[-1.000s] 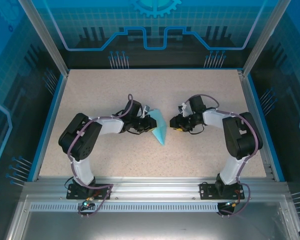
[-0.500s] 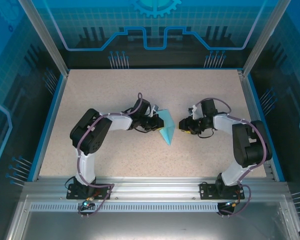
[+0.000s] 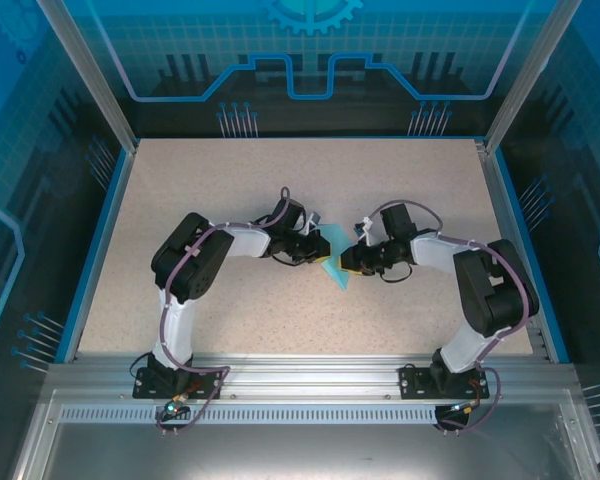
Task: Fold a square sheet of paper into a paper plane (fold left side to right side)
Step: Fold the wing for the fifth time at the center of the table.
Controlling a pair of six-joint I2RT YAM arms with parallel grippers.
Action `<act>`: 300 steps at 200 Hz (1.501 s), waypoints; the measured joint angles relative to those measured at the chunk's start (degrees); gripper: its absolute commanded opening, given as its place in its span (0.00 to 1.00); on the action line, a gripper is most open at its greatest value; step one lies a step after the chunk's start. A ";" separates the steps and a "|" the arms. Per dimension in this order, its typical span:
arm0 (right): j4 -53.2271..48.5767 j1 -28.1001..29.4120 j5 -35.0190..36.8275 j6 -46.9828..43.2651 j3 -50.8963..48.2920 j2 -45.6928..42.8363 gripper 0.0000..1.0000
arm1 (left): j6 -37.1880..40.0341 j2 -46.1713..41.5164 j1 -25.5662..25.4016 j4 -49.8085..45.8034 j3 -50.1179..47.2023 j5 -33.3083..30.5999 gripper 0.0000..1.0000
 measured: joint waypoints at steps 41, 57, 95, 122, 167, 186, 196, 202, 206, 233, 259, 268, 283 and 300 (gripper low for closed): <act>0.11 1.55 1.46 0.81 0.66 3.91 0.24 | 1.25 0.46 0.11 -1.05 1.29 0.42 0.23; -0.13 1.64 2.12 1.16 0.68 4.37 0.24 | 1.73 0.44 0.28 -1.64 1.68 0.61 0.29; -0.98 1.66 3.67 1.42 1.36 5.07 0.24 | 3.63 -1.53 2.47 -5.11 1.86 0.42 0.43; -1.20 1.66 4.37 1.75 1.70 5.81 0.24 | 5.25 -5.84 5.03 -7.74 1.22 -0.26 0.40; -1.33 1.66 4.50 2.10 1.79 5.84 0.24 | 5.62 -10.16 4.81 -7.67 -0.15 -0.02 0.28; -1.33 1.66 4.50 2.29 1.79 5.84 0.24 | 5.44 -9.01 3.04 -7.41 -0.11 0.17 0.25; -1.33 1.66 4.50 2.32 1.79 5.84 0.24 | 5.31 -7.87 2.08 -7.26 0.09 0.31 0.24; -1.33 1.66 4.50 2.32 1.79 5.84 0.24 | 5.20 -6.95 1.57 -7.26 0.37 0.39 0.23; -1.33 1.66 4.50 2.34 1.79 5.84 0.24 | 5.18 -6.21 1.22 -7.26 0.66 0.42 0.23; -1.33 1.66 4.50 2.51 1.79 5.86 0.24 | 5.14 -2.25 0.37 -7.50 2.16 0.35 0.21; -1.33 1.66 4.48 2.51 1.79 5.86 0.24 | 4.94 -0.28 0.44 -7.98 3.43 -0.11 0.19; -1.31 1.66 4.46 2.51 1.79 5.86 0.25 | 4.83 0.15 0.44 -8.13 3.82 -0.22 0.19; -1.31 1.66 4.31 2.47 1.81 5.81 0.27 | 4.74 0.83 0.44 -8.70 4.50 -0.50 0.18; -1.51 1.62 4.28 2.21 1.81 5.11 0.30 | 4.76 1.16 0.44 -9.27 5.03 -0.52 0.17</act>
